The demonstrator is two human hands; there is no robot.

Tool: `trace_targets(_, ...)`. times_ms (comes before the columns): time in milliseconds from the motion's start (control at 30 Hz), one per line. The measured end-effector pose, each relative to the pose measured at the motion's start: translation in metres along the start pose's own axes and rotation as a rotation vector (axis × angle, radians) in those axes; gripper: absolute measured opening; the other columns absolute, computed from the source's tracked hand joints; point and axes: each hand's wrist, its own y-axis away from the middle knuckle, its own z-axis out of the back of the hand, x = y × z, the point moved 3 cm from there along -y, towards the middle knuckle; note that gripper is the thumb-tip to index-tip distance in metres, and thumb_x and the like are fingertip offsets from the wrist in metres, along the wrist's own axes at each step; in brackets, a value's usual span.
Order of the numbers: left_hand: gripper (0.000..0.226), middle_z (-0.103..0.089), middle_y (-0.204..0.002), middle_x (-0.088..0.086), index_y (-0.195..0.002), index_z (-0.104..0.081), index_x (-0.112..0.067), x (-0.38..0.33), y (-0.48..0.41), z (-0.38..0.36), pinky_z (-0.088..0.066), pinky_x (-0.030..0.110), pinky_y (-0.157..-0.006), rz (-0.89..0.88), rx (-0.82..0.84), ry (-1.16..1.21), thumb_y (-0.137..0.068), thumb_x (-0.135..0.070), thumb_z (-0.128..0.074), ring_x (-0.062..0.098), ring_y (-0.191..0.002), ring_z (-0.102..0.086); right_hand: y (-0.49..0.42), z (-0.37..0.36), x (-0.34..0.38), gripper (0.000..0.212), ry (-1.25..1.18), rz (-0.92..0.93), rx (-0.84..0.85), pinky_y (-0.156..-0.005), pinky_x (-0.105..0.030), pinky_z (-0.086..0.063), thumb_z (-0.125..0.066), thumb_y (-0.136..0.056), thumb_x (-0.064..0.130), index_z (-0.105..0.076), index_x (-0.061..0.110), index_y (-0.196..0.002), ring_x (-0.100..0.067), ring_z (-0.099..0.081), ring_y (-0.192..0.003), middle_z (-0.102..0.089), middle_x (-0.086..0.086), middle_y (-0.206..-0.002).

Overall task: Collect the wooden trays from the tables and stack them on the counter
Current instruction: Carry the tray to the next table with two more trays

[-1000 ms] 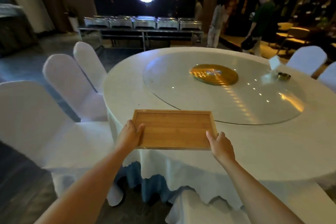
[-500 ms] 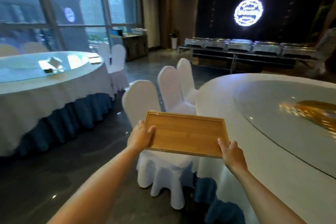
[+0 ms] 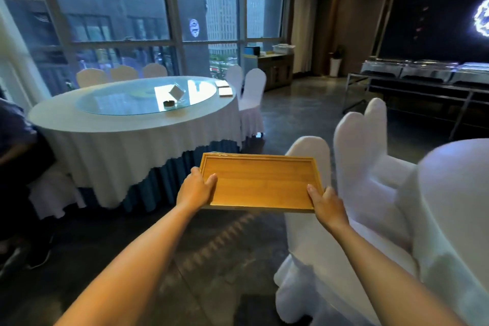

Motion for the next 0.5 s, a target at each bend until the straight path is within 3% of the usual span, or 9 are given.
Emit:
trace_targets(300, 0.049, -0.056, -0.121, 0.02, -0.125, -0.04, 0.0, 0.051, -0.164, 0.021, -0.048, 0.042, -0.089, 0.095, -0.065, 0.036, -0.095, -0.038, -0.044, 0.032, -0.106, -0.058, -0.142, -0.11, 0.091, 0.055, -0.035, 0.02, 0.052, -0.095, -0.044, -0.041, -0.043, -0.094, 0.041, -0.047, -0.005, -0.124, -0.043, -0.052, -0.116, -0.056, -0.027, -0.126)
trace_targets(500, 0.05, -0.054, -0.125, 0.02, -0.126, -0.04, 0.0, 0.078, -0.282, -0.009, -0.045, 0.04, -0.088, 0.172, -0.08, 0.05, -0.095, -0.039, -0.044, 0.033, -0.111, -0.056, -0.263, -0.186, 0.119, 0.054, -0.034, 0.004, 0.085, -0.095, -0.041, -0.04, -0.045, -0.094, 0.037, -0.047, -0.009, -0.123, -0.041, -0.05, -0.119, -0.053, -0.028, -0.129)
